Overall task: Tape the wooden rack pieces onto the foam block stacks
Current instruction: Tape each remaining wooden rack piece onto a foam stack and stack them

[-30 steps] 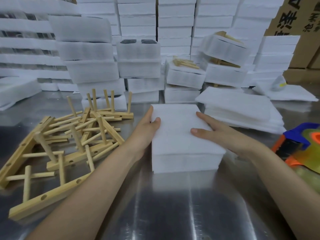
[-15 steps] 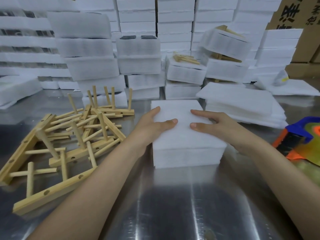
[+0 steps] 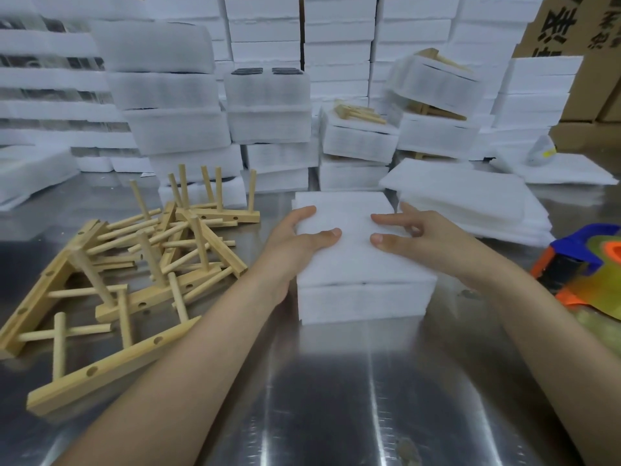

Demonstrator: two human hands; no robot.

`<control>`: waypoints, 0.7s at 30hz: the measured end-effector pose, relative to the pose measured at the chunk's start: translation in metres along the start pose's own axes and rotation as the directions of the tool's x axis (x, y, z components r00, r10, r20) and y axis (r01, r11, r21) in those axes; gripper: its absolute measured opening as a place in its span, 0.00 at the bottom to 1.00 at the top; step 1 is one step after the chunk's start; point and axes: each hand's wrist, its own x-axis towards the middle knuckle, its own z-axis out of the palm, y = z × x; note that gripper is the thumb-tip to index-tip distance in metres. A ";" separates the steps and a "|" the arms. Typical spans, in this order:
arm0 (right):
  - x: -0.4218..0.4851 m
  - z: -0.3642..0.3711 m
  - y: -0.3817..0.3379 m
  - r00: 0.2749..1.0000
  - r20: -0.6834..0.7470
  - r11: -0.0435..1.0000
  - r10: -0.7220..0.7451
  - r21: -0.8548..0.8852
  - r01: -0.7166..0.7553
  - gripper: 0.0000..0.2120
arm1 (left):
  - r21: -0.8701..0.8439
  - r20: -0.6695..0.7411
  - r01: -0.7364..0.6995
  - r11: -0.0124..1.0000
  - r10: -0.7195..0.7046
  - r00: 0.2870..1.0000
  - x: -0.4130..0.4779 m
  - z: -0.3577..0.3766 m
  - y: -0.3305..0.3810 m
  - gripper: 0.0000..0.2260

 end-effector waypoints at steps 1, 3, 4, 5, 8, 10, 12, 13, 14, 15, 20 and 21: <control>-0.001 0.001 -0.004 0.996 -0.075 0.991 -0.050 -0.124 0.040 0.24 | 0.007 0.001 -0.009 1.000 0.009 1.000 0.000 0.001 -0.001 0.27; -0.005 0.010 -0.014 0.964 -0.148 0.943 -0.219 -0.287 0.170 0.24 | 0.041 0.001 -0.026 0.999 0.026 1.000 0.001 0.001 -0.002 0.28; -0.008 0.016 -0.019 0.961 -0.089 0.916 -0.263 -0.337 0.220 0.28 | 0.066 0.002 -0.031 0.997 0.031 1.000 0.002 0.000 -0.003 0.28; -0.010 0.022 -0.022 0.964 0.010 0.884 -0.266 -0.397 0.248 0.33 | 0.090 0.011 -0.029 0.996 0.028 1.000 0.003 -0.001 -0.004 0.29; -0.011 0.030 -0.021 0.966 0.190 0.797 -0.174 -0.549 0.252 0.39 | 0.162 0.073 0.002 0.987 -0.014 0.997 0.002 -0.001 -0.002 0.32; -0.009 0.028 -0.021 0.968 0.194 0.804 -0.157 -0.544 0.240 0.39 | 0.317 0.016 -0.098 0.943 0.098 0.995 -0.001 -0.001 0.004 0.28; -0.009 0.028 -0.022 0.967 0.198 0.804 -0.161 -0.542 0.245 0.39 | 0.670 -0.075 -0.334 0.663 0.507 0.858 -0.008 -0.008 0.015 0.20; -0.009 0.028 -0.021 0.965 0.201 0.801 -0.166 -0.544 0.251 0.39 | 0.831 -0.076 -0.343 0.437 0.700 0.710 -0.010 -0.014 0.021 0.19; -0.009 0.028 -0.021 0.964 0.203 0.798 -0.169 -0.545 0.255 0.40 | 0.931 -0.077 -0.255 0.260 0.825 0.560 -0.013 -0.022 0.028 0.20; -0.009 0.028 -0.021 0.964 0.204 0.798 -0.169 -0.546 0.256 0.40 | 0.976 -0.104 -0.122 0.181 0.877 0.469 -0.014 -0.030 0.034 0.23; -0.009 0.028 -0.020 0.967 0.198 0.814 -0.163 -0.527 0.245 0.39 | 0.895 -0.446 0.408 0.182 0.423 0.789 -0.014 -0.057 0.041 0.30; -0.009 0.028 -0.020 0.966 0.199 0.815 -0.163 -0.525 0.245 0.39 | 0.895 -0.446 0.414 0.165 0.323 0.835 -0.014 -0.059 0.041 0.24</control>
